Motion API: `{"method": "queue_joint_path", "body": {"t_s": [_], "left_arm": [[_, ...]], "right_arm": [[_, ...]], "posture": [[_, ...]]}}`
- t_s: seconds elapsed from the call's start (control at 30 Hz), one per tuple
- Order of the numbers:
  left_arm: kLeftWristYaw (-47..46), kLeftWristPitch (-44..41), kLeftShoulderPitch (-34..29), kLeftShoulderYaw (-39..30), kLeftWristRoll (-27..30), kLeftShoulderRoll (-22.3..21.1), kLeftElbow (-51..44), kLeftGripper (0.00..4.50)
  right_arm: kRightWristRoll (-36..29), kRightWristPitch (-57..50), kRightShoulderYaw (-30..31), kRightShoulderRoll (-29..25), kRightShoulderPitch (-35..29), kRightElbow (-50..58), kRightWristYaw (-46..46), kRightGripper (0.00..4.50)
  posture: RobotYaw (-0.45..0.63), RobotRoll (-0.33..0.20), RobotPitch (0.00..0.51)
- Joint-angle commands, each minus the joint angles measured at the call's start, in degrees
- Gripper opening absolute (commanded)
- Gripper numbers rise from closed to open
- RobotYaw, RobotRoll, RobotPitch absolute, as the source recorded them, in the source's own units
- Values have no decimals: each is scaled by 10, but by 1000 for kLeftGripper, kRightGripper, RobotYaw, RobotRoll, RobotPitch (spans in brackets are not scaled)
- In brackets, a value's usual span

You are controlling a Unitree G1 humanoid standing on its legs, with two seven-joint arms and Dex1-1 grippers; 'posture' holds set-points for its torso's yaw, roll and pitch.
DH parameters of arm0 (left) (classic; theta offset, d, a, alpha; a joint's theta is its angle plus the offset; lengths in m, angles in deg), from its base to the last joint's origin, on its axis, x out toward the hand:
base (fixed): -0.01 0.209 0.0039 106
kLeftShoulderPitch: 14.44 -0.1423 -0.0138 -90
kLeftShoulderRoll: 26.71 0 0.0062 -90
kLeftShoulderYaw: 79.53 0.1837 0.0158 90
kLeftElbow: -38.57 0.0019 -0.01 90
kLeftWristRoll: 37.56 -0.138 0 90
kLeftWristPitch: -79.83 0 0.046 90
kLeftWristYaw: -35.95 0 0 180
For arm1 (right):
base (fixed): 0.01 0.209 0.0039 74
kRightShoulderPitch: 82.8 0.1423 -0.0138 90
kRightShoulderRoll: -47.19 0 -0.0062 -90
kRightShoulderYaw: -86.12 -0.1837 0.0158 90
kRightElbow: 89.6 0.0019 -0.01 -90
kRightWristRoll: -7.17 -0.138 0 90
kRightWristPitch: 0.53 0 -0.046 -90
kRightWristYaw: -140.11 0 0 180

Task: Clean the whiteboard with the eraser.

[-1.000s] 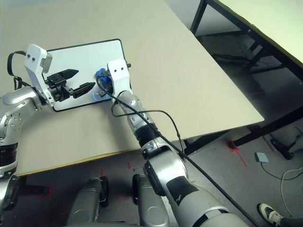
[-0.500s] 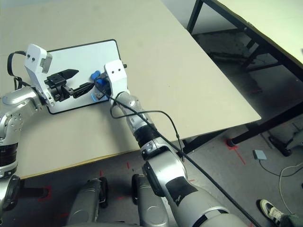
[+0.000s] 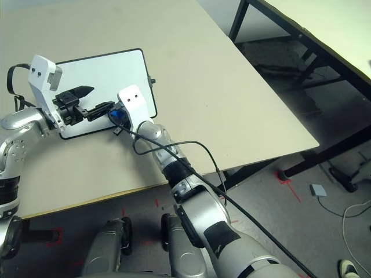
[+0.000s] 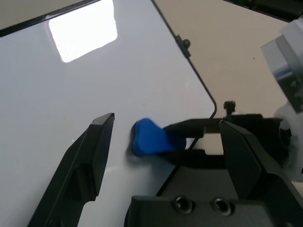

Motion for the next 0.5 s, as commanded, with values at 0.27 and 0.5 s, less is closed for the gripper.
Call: {"method": "queue_joint_path", "body": {"t_s": [0.27, 0.5], "left_arm": [[-3, -33, -43, -28, 18, -33, -41, 4500], [-9, -41, -46, -30, 23, -32, -50, 4500]], "right_arm": [[-5, 26, -51, -10, 43, -91, 49, 812], [5, 12, -10, 27, 1, -65, -45, 808]], "posture": [[96, 0, 193], [98, 0, 194]]}}
